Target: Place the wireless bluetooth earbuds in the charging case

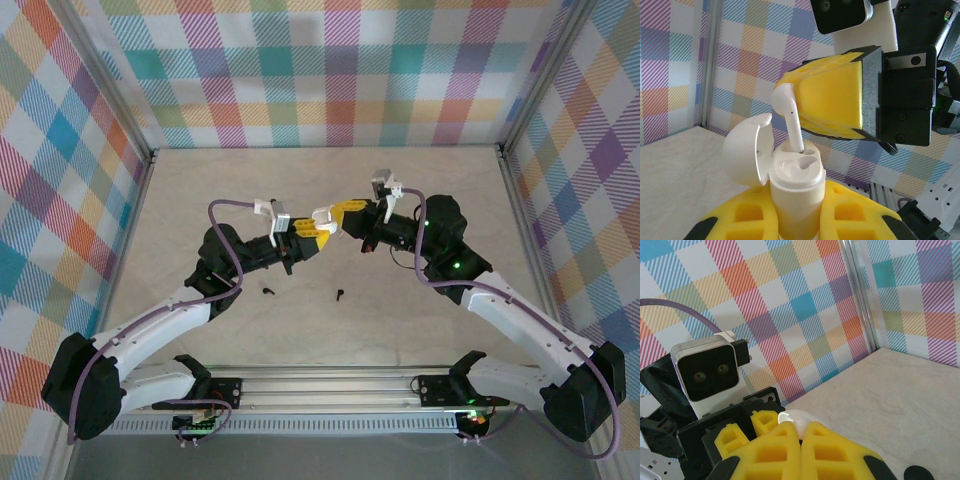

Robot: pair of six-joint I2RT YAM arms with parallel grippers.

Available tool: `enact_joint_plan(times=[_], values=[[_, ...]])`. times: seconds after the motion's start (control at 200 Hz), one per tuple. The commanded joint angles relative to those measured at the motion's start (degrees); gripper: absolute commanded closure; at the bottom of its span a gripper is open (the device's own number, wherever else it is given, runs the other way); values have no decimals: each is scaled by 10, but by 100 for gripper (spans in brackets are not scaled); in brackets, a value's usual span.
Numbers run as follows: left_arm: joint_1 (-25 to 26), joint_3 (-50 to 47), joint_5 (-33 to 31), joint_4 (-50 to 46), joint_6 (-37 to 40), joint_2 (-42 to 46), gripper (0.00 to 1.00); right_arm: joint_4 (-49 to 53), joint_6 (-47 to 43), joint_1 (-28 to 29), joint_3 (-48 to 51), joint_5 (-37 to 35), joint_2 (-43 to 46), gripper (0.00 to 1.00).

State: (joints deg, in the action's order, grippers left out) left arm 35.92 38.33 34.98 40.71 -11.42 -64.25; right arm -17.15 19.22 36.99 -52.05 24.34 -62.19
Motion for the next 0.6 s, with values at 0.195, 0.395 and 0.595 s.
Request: enact_joint_plan(times=[0.195,0.395,0.595], values=[[5,20,-10,34,-8,15,100,-2,-9,6,20,23,3,100],[6,17,-13,39,-13,25,100,0,-15,6,30,22,-1,100],[6,16,-14,14,2,38,100,46,-13,6,8,33,-7,86]])
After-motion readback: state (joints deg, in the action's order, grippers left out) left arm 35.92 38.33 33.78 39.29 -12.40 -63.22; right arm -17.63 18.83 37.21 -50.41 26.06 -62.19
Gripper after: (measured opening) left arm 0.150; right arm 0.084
